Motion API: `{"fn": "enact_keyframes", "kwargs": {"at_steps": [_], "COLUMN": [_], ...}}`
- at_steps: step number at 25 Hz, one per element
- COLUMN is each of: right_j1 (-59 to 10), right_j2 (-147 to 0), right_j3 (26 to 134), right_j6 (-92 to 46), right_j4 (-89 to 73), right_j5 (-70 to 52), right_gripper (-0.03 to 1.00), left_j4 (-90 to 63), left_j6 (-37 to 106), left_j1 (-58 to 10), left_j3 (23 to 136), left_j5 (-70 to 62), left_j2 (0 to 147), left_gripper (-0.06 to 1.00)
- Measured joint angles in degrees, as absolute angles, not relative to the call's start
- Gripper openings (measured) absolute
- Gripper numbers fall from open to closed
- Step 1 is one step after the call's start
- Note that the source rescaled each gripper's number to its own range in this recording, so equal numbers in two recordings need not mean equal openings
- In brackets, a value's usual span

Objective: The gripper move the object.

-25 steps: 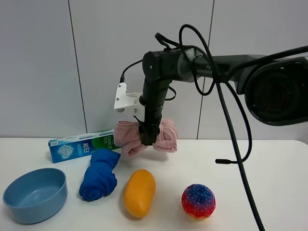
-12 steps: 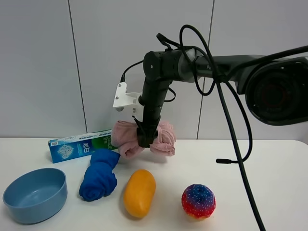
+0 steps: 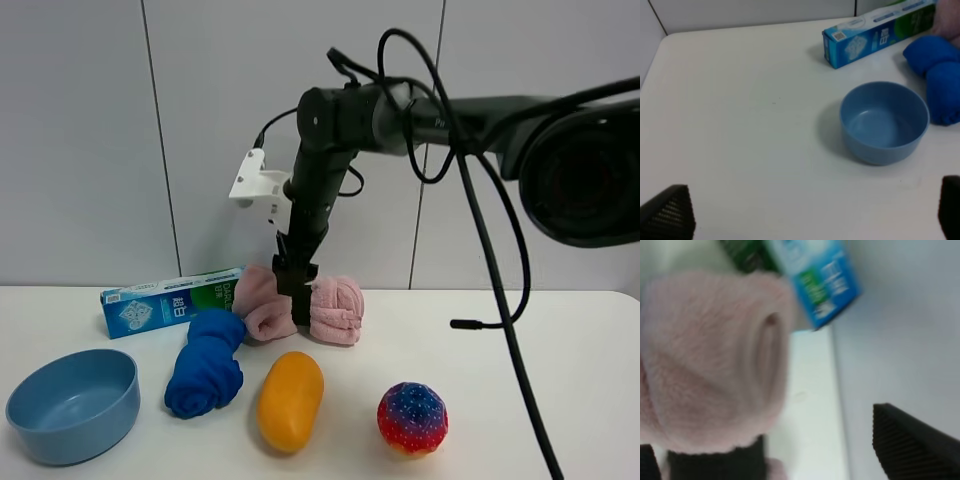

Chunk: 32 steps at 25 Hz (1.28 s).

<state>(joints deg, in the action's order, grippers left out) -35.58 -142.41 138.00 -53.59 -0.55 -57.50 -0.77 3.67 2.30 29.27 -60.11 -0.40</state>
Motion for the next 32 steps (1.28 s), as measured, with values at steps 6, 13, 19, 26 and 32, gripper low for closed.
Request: {"fn": "enact_keyframes", "kwargs": {"at_steps": [6,13,19,26,32], "right_j1": [-37.4,-40.0,-40.4,-40.5,-40.8], "right_j2": [-129.4,-116.3,-105.9,-88.1,-67.5], "right_j3": [138.2,138.3,129.7,97.7,73.4], "right_j6": [-41.8,-23.8,-16.5,-9.5,-1.0], "right_j4": [0.3,11.8,16.7,18.3,18.1], "right_j5": [-59.4,-69.1,-69.4,-63.4,-55.8], "right_gripper": [0.7,0.7,0.7,0.7,0.7], "left_j4": [-0.8,-0.8,-0.8,-0.8,-0.8], "left_j6": [3.7,3.7,3.7,3.7,3.7], "left_j1": [2.3,2.3,2.3,2.3,2.3], "left_j3": [29.3,29.3,29.3,29.3,29.3], "left_j5": [-60.1,-60.1,-60.1,-60.1,-60.1], "left_j2": [-0.4,-0.4,-0.4,-0.4,-0.4], "left_gripper": [1.0,1.0,1.0,1.0,1.0]}}
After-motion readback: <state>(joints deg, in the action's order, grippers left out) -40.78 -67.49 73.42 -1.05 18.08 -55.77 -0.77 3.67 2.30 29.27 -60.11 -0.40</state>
